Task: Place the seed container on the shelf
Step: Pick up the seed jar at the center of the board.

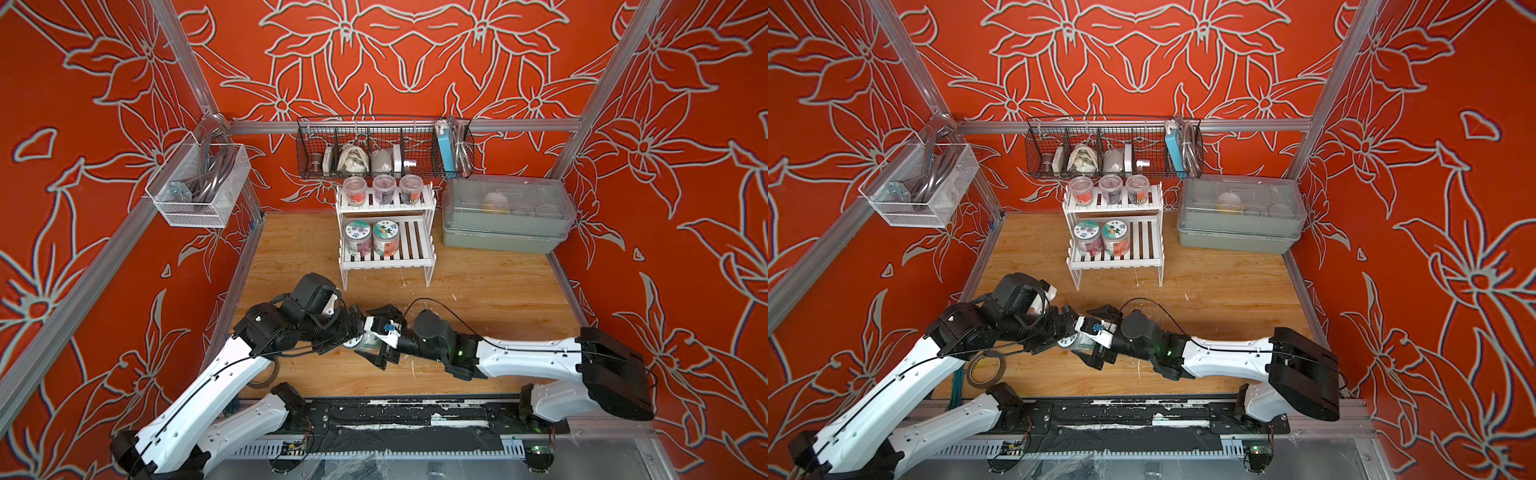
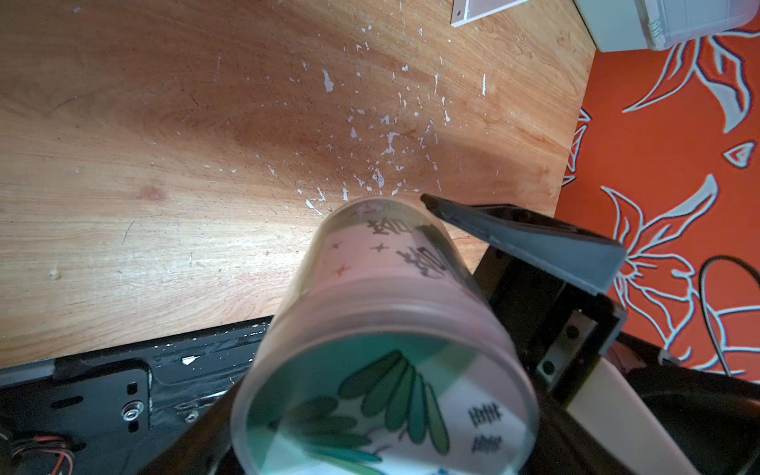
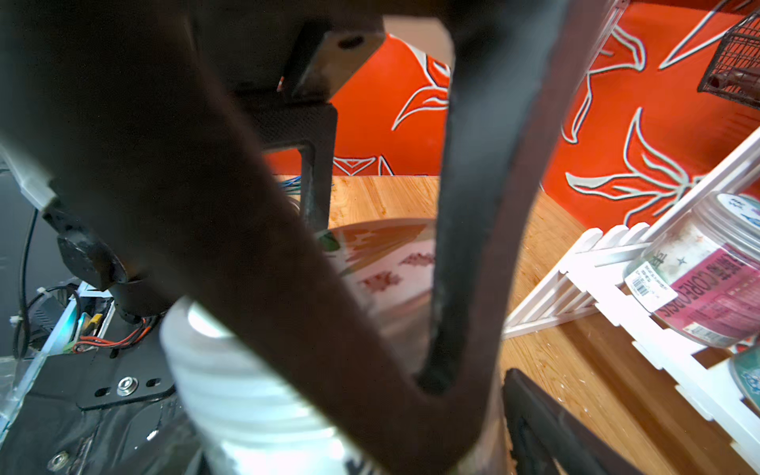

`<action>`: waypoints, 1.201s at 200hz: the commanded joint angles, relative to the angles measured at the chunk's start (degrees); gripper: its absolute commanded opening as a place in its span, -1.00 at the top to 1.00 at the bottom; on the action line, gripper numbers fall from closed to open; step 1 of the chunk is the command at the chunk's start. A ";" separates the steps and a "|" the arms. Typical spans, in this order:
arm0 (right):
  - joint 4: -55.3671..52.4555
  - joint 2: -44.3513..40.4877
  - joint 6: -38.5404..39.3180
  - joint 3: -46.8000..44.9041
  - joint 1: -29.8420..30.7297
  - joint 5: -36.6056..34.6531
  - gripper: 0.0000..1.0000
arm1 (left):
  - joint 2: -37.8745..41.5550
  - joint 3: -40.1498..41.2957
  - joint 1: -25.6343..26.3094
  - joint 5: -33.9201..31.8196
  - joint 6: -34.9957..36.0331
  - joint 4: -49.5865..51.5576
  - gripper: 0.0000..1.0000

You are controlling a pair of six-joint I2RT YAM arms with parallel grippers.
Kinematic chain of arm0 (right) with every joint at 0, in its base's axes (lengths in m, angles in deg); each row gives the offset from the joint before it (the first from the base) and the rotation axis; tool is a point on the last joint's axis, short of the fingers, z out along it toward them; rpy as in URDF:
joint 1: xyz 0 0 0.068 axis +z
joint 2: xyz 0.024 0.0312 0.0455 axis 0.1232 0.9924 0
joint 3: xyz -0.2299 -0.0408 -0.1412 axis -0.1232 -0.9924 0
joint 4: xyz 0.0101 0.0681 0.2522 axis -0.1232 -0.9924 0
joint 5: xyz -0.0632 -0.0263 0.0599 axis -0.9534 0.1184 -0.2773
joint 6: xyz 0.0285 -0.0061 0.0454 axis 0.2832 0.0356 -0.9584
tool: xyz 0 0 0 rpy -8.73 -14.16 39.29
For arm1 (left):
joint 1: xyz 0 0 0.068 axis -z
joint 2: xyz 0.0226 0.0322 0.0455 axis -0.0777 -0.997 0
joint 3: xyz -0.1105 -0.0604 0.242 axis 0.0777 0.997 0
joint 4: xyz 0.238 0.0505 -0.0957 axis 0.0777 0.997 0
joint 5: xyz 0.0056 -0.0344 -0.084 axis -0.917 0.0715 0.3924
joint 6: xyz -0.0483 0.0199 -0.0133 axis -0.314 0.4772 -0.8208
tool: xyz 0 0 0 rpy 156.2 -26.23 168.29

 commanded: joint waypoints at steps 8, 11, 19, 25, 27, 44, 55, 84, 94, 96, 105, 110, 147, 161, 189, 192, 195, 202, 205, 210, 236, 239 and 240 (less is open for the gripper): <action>0.61 1.74 0.43 2.38 0.28 -0.04 -0.99 | 0.35 -0.31 0.31 3.19 -0.99 -3.86 -0.51; 0.59 1.74 0.45 2.40 0.19 -0.08 -0.99 | 0.24 -0.23 0.29 3.28 -0.99 -3.87 -0.51; 0.50 1.67 0.53 2.36 0.19 -0.08 -0.98 | 0.20 -0.12 0.24 3.47 -0.99 -4.09 -0.51; 0.55 1.74 0.59 2.32 0.21 0.05 -0.95 | 0.19 0.11 0.28 3.46 -1.07 -4.23 -0.51; 0.57 1.74 0.65 2.35 0.16 0.01 -0.93 | 0.20 0.07 0.26 3.48 -1.08 -4.32 -0.51; 0.45 1.20 1.08 1.85 0.15 0.68 -0.73 | 0.36 0.33 0.26 3.32 -1.08 -4.47 -0.52; 0.59 0.85 1.23 1.36 0.14 0.75 -0.63 | 0.37 0.34 0.26 3.21 -1.08 -4.45 -0.58; 1.54 -0.30 1.17 -0.25 -0.19 0.96 -0.43 | 0.69 -0.10 0.27 2.17 -0.65 -4.46 -0.80; 2.02 -0.83 1.00 -0.94 -0.34 1.06 -0.38 | 0.74 -0.60 0.26 1.71 -0.27 -4.44 -0.84; 2.08 -0.95 0.89 -1.08 -0.42 1.06 -0.37 | 0.78 -0.74 0.26 1.59 -0.22 -4.40 -0.85; 2.28 -1.55 0.75 -1.50 -0.48 1.06 -0.31 | 0.84 -1.35 0.26 1.21 0.18 -4.40 -0.89; 2.26 -1.88 0.78 -1.77 -0.54 1.06 -0.29 | 0.80 -1.70 0.26 0.86 0.43 -4.40 -0.92; 3.10 -4.23 0.35 -4.10 -1.49 0.62 -0.22 | 1.70 -4.40 -0.04 -2.55 1.72 -3.77 -0.97; 3.57 -5.29 -0.19 -5.07 -1.95 0.31 -0.22 | 2.67 -5.44 -0.66 -4.49 1.95 -3.00 -0.98; 5.92 -7.80 -2.11 -8.00 -3.47 -0.22 -0.21 | 5.87 -7.60 -2.55 -9.85 3.04 -0.46 -0.98; 6.17 -8.14 -2.37 -8.23 -3.77 -0.26 -0.21 | 6.28 -7.73 -2.85 -10.51 3.12 -0.14 -0.98; 6.34 -8.45 -2.64 -8.57 -4.00 -0.37 -0.21 | 6.66 -7.88 -3.11 -10.93 3.16 0.09 -0.98; 6.75 -9.31 -3.22 -9.10 -4.65 -0.59 -0.21 | 7.67 -7.85 -3.61 -11.94 3.22 0.33 -0.98; 7.00 -9.62 -3.49 -9.31 -4.96 -0.60 -0.21 | 8.13 -7.81 -3.73 -12.37 3.16 0.42 -0.98; 7.31 -10.25 -3.90 -9.84 -5.49 -0.55 -0.22 | 8.84 -7.61 -4.06 -12.92 3.06 0.54 -0.98; 8.81 -13.48 -5.93 -12.05 -8.74 -1.73 -0.21 | 11.70 -5.78 -4.85 -13.89 2.79 -0.04 -0.98; 8.98 -13.91 -6.33 -12.33 -9.20 -1.90 -0.22 | 11.84 -5.52 -4.84 -13.89 2.78 -0.08 -0.98; 9.00 -13.99 -6.40 -12.41 -9.36 -1.96 -0.22 | 11.90 -5.46 -4.84 -13.85 2.78 -0.11 -0.98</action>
